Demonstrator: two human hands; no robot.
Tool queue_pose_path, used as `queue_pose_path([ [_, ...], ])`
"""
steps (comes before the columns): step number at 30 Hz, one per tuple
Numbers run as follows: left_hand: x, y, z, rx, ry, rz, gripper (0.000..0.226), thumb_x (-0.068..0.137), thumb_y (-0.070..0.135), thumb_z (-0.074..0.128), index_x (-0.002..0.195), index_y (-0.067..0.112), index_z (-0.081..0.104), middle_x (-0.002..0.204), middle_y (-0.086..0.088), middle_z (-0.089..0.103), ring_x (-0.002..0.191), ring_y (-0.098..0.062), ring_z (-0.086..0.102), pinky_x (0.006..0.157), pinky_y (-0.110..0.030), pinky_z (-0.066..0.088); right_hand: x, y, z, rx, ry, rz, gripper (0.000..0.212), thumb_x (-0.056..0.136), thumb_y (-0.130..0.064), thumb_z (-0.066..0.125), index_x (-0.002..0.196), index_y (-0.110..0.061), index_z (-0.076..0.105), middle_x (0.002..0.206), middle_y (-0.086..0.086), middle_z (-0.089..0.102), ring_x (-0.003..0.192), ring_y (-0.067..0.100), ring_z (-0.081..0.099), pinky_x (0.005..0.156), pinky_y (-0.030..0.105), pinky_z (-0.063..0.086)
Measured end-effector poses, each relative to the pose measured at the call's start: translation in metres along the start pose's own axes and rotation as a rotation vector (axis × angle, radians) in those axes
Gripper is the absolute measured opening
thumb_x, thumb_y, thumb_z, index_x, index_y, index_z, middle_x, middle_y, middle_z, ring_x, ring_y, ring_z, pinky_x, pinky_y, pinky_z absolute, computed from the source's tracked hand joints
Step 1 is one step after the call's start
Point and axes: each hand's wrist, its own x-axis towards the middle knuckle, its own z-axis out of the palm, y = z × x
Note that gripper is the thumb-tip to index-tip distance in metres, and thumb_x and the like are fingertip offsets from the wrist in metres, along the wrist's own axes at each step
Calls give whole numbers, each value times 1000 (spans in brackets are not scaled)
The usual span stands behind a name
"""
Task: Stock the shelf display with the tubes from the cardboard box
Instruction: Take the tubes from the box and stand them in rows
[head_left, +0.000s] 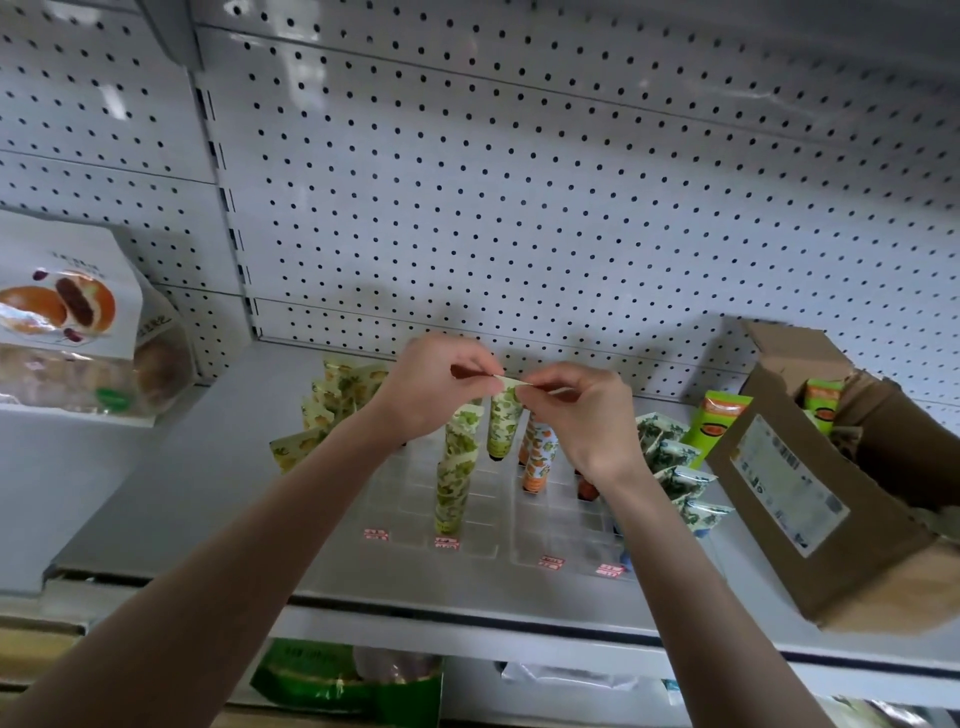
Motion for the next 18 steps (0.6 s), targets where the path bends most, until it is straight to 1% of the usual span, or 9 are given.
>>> queue_pose_path([
  [4,9,-5,2,31,-15,5,9,80,12,71,89,11,73,77,16,66,73,8,61,69,-4,45,6,4,2,-28,22,-18,5,78,-8,74,81,-12,74,73,-10,68,66,-1,61,67,14,50],
  [7,15,-8,2,53,-44,20,8,82,13,68,89,12,73,77,16,65,74,11,59,67,-2,42,11,7,3,-75,11,-36,4,80,-9,72,81,-13,75,73,-12,67,66,-4,59,67,12,48],
  [10,22,-14,3,88,-72,44,8,83,12,67,88,11,73,77,14,65,74,11,59,70,-3,44,15,10,4,-115,-3,-29,6,81,-9,71,83,-12,76,75,-10,67,65,-6,58,68,13,48],
  [12,26,-19,4,97,-90,49,8,83,12,67,88,10,73,78,12,65,73,9,60,71,-4,45,16,12,4,-144,-5,-33,7,81,-8,70,82,-12,76,72,-13,65,64,-6,58,66,12,48],
  [15,31,-22,7,103,-120,62,9,83,11,67,89,8,73,83,4,68,77,3,61,73,-6,46,20,12,4,-191,-19,-42,6,81,-8,70,81,-11,75,70,-14,64,66,-3,59,68,15,49],
  [16,32,-23,7,113,-122,60,9,84,12,66,89,9,73,84,3,69,78,1,61,74,-9,47,22,12,4,-205,-23,-42,6,81,-9,70,81,-11,75,71,-12,65,67,1,60,69,17,50],
  [18,34,-24,8,158,-121,52,10,85,16,65,91,12,73,85,6,69,82,-3,61,81,-19,49,25,13,3,-235,-30,-34,6,82,-10,69,81,-11,75,73,-9,67,71,7,63,71,21,51],
])
